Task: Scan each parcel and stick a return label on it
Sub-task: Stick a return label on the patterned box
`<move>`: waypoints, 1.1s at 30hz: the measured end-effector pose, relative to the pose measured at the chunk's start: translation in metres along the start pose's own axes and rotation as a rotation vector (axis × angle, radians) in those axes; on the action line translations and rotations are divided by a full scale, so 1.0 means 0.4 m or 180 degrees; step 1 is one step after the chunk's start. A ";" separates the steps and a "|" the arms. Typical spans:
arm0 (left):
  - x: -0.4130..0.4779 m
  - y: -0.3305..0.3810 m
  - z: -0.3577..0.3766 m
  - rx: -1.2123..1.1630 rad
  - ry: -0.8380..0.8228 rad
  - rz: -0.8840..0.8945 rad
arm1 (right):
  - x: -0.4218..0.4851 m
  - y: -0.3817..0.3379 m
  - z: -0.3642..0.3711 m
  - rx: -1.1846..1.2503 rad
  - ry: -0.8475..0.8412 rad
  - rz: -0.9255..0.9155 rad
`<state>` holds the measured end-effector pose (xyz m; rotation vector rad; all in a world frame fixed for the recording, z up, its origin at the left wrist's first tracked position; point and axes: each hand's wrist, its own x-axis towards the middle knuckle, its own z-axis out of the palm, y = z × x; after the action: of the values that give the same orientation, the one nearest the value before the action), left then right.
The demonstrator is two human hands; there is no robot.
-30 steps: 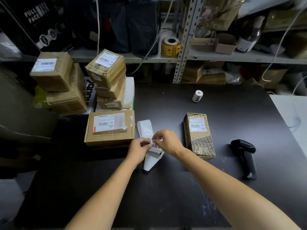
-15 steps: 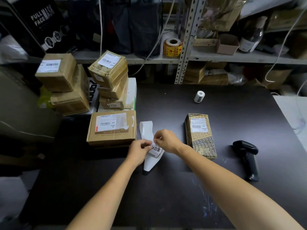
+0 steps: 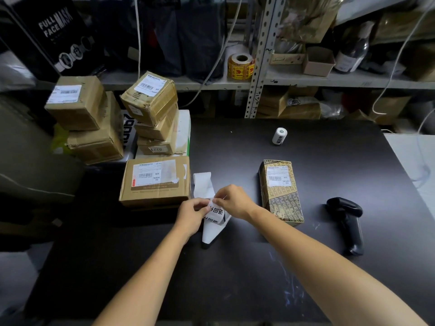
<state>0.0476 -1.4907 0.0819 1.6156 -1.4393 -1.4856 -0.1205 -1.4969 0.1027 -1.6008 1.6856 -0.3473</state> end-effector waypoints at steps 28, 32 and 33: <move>-0.005 0.146 0.369 0.0261 -0.0389 -0.0366 | -0.202 0.322 -0.343 0.1561 0.0513 0.1062; 0.008 0.146 0.418 0.0127 -0.0445 -0.0345 | -0.199 0.345 -0.320 0.1504 0.0343 0.1163; 0.011 0.144 0.419 0.0087 -0.0448 -0.0366 | -0.196 0.346 -0.317 0.1458 0.0366 0.1163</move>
<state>-0.1280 -1.4662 0.0858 1.6636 -1.4689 -1.6810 -0.3144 -1.4381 0.1217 -0.9369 1.7837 -0.5954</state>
